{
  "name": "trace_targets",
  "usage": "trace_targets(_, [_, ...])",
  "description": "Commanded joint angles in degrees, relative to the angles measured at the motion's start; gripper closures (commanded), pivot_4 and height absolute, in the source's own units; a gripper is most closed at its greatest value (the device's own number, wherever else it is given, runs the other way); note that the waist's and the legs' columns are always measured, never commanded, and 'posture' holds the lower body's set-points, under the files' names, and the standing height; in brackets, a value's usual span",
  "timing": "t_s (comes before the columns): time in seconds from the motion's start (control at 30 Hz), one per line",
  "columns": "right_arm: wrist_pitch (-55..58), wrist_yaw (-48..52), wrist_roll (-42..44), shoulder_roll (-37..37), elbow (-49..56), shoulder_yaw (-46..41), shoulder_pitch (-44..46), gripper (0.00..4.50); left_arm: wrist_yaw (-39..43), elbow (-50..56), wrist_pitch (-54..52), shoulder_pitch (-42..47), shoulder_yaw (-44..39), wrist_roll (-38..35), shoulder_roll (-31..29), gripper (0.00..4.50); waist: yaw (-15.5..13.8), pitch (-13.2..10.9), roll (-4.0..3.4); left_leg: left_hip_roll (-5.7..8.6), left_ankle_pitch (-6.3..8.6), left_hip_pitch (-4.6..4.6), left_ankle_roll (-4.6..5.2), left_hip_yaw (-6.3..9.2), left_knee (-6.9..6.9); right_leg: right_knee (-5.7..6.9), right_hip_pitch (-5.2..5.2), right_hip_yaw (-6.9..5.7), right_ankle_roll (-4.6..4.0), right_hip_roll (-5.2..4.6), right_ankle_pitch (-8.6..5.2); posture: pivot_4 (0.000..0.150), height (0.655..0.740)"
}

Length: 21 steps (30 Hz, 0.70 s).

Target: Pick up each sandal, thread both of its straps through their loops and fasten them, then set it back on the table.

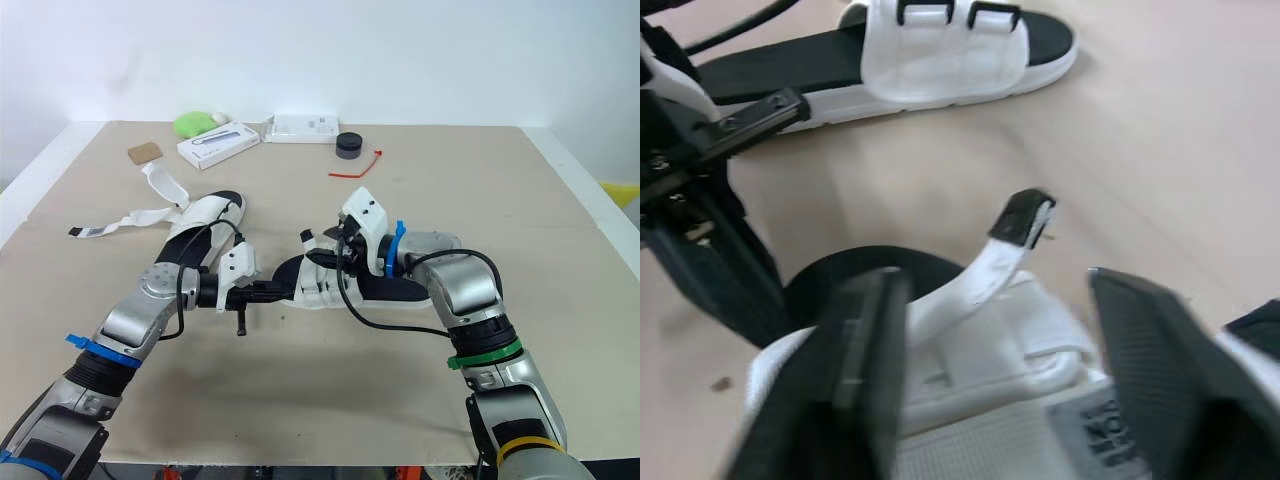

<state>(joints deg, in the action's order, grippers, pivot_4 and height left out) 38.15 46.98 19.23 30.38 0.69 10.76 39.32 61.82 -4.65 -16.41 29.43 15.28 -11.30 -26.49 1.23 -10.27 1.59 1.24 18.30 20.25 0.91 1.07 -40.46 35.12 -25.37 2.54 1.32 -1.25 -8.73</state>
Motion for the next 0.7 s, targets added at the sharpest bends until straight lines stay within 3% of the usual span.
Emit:
trace_targets(0.03, [-3.5, -0.9, -0.8, -0.1, 1.1, -3.1, 2.3, 0.11, 0.5, 0.5, -0.3, -0.4, 0.0, 0.3, -0.9, 4.50, 0.0, 0.0, 0.00, 0.00, 0.00, 0.00, 0.00, 0.00, 0.00, 0.00, 0.00, 0.00, 0.00, 0.00, 0.00, 0.150, 0.7400])
trace_targets(0.27, [-8.9, 2.6, -0.7, -0.7, 3.2, -2.2, 5.8, 0.11, 0.6, 0.3, -0.3, -0.1, 0.2, 0.3, -0.7, 4.50, 0.1, 0.0, 0.00, -0.01, 0.00, 0.00, 0.00, -0.01, 0.01, 0.00, -0.01, 0.00, -0.01, 0.02, 0.00, 0.150, 0.7400])
trace_targets(0.53, [-12.4, 6.2, -2.3, -2.6, -1.7, -0.3, 9.0, 0.11, 0.4, -0.4, 0.2, 0.4, 0.3, 0.5, -0.3, 4.50, 0.1, 0.0, 0.00, 0.00, 0.00, 0.00, 0.00, 0.00, 0.01, 0.00, -0.01, -0.01, -0.01, -0.01, 0.00, 0.150, 0.7400])
trace_targets(0.7, [-13.6, 8.7, -3.2, -3.6, -2.9, 1.3, 7.8, 1.34, 0.2, 0.0, 0.2, 0.0, 0.4, 0.5, -0.2, 4.50, 0.1, 0.0, -0.01, 0.00, 0.00, 0.01, 0.00, 0.03, 0.02, 0.00, -0.01, -0.05, -0.02, -0.03, 0.00, 0.150, 0.7400])
